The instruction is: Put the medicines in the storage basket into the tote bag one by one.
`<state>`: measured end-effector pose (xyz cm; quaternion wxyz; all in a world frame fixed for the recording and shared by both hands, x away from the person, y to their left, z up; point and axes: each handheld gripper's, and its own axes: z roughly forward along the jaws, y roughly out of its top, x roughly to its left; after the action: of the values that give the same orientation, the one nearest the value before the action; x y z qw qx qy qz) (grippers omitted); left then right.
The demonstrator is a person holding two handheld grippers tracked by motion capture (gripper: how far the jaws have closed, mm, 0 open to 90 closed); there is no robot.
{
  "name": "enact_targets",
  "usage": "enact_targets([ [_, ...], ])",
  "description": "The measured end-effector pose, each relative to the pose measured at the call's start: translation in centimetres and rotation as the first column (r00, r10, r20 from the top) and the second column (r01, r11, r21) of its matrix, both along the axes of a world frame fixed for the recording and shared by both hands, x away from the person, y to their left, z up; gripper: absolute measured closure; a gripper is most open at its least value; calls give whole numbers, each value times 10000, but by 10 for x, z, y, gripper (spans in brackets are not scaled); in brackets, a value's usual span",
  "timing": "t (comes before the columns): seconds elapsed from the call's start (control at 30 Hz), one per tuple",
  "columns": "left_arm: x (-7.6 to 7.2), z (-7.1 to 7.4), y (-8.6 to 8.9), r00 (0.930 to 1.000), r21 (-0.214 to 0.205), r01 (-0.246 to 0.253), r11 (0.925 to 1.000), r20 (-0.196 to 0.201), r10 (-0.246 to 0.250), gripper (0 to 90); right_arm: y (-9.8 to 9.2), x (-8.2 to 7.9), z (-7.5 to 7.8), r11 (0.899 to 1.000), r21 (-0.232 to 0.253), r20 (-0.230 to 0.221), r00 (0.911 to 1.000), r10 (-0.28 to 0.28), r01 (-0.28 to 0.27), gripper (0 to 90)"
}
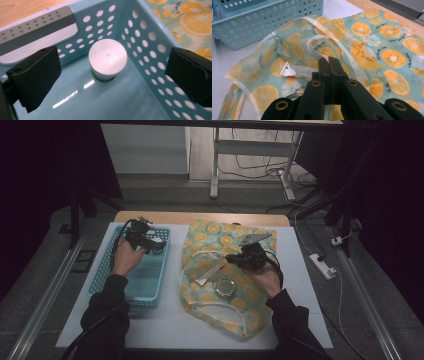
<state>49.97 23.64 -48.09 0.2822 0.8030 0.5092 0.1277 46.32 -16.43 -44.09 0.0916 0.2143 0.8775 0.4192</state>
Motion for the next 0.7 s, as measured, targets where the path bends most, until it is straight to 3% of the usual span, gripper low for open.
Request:
enact_targets([
  [0.3,11,-8,-5,9993,598,99,9982,-366,-77,47,-1,-1,2,10000,42,46,10000,24,-24,900],
  [0.4,12,-11,-7,9992,938,94,9956,-397,-57,139,0,-1,2,10000,41,50,10000,36,-36,900],
  [0.57,15,-13,-8,9977,695,168,9974,-663,-122,376,0,-1,2,10000,55,50,10000,40,-40,900],
  [0.7,15,-13,-8,9963,614,-52,9981,-849,104,496,0,-1,2,10000,63,55,10000,50,-50,900],
])
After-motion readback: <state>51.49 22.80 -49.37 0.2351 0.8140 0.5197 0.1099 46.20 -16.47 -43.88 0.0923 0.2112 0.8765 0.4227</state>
